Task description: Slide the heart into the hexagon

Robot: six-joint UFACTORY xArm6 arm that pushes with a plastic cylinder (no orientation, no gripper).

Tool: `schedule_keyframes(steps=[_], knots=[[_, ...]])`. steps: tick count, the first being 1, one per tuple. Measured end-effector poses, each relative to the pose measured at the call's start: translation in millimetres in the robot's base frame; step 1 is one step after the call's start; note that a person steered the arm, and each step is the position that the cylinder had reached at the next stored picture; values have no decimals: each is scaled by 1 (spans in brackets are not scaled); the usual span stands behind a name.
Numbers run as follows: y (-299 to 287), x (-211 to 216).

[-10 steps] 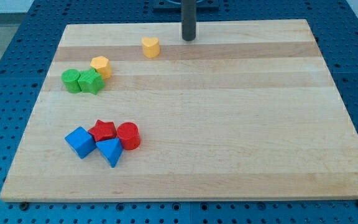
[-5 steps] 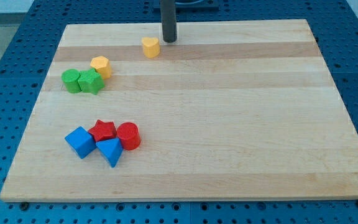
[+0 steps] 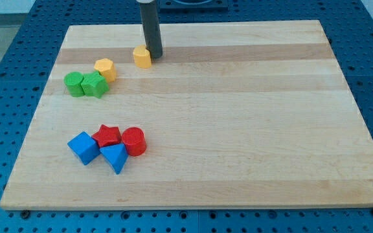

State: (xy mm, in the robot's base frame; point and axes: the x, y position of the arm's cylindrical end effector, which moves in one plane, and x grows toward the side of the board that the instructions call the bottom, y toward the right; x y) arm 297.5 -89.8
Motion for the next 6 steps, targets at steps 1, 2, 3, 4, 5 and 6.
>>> schedule_keyframes(steps=[1, 2, 3, 4, 5, 6], knots=[[-7, 7], [-15, 11], [-22, 13], [-29, 15], [-37, 17], [-45, 18]])
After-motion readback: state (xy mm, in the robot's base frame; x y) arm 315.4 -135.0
